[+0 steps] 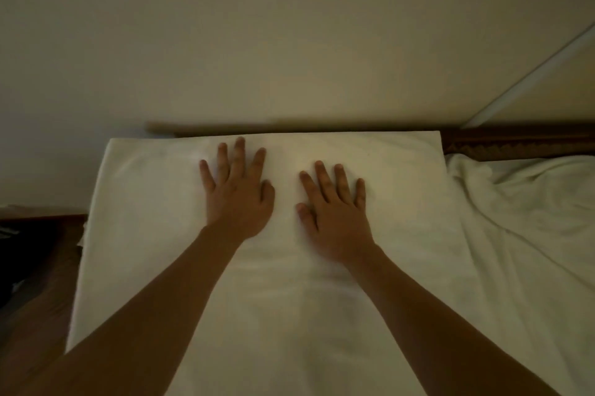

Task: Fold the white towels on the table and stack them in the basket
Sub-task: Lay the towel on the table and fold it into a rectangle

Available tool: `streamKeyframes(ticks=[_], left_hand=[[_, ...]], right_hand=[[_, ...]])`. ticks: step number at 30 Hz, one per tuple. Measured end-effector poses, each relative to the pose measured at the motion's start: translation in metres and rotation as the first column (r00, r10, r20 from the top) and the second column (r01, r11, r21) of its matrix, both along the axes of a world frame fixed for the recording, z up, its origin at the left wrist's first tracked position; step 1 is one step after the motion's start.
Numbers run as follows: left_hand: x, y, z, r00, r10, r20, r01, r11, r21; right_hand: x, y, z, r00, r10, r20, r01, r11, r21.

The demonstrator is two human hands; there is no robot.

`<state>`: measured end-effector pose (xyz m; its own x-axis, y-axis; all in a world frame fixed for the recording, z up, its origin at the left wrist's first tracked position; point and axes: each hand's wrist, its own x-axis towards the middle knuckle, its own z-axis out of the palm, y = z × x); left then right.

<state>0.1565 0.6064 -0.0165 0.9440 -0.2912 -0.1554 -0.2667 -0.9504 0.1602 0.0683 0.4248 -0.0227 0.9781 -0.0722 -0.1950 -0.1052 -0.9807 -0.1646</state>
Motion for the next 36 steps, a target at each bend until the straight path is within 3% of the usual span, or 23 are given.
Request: streamKeyframes(ticks=[3, 9, 12, 14, 17, 20, 23, 25, 31, 36], left_hand=[[0.004, -0.035, -0.01, 0.999, 0.047, -0.024, -0.046, 0.999, 0.015], [0.004, -0.035, -0.015, 0.998, 0.065, 0.017, -0.065, 0.998, 0.02], [0.004, -0.038, -0.014, 0.997, 0.073, 0.022, -0.074, 0.997, 0.033], [0.003, -0.037, -0.013, 0.996, 0.081, 0.023, -0.081, 0.996, 0.035], [0.003, -0.038, -0.013, 0.996, 0.087, 0.025, -0.087, 0.996, 0.028], [0.003, -0.038, -0.013, 0.996, 0.084, 0.034, -0.085, 0.996, 0.027], [0.002, -0.037, -0.014, 0.996, 0.085, 0.041, -0.086, 0.996, 0.027], [0.002, -0.037, -0.014, 0.996, 0.082, 0.042, -0.084, 0.996, 0.032], [0.002, -0.046, -0.015, 0.997, 0.069, 0.03, -0.071, 0.996, 0.048], [0.005, -0.056, -0.015, 0.997, 0.07, 0.011, -0.071, 0.997, 0.044]], right_hand=[[0.019, -0.063, 0.0, 0.997, -0.072, -0.026, 0.072, 0.997, -0.017], [0.046, -0.19, -0.001, 0.926, -0.376, -0.036, 0.374, 0.926, -0.058], [0.056, -0.209, -0.005, 0.873, -0.485, -0.054, 0.488, 0.872, 0.049], [0.057, -0.209, -0.005, 0.833, -0.554, 0.012, 0.548, 0.827, 0.127], [0.058, -0.21, 0.0, 0.647, -0.74, 0.184, 0.699, 0.672, 0.245], [0.065, -0.219, 0.006, 0.469, -0.882, 0.035, 0.821, 0.45, 0.351], [0.07, -0.223, 0.007, 0.423, -0.904, -0.067, 0.751, 0.308, 0.585], [0.073, -0.225, 0.009, 0.427, -0.904, -0.014, 0.734, 0.337, 0.59], [0.077, -0.233, 0.013, 0.5, -0.845, 0.19, 0.793, 0.534, 0.292], [0.07, -0.202, 0.015, 0.53, -0.786, 0.317, 0.798, 0.589, 0.125]])
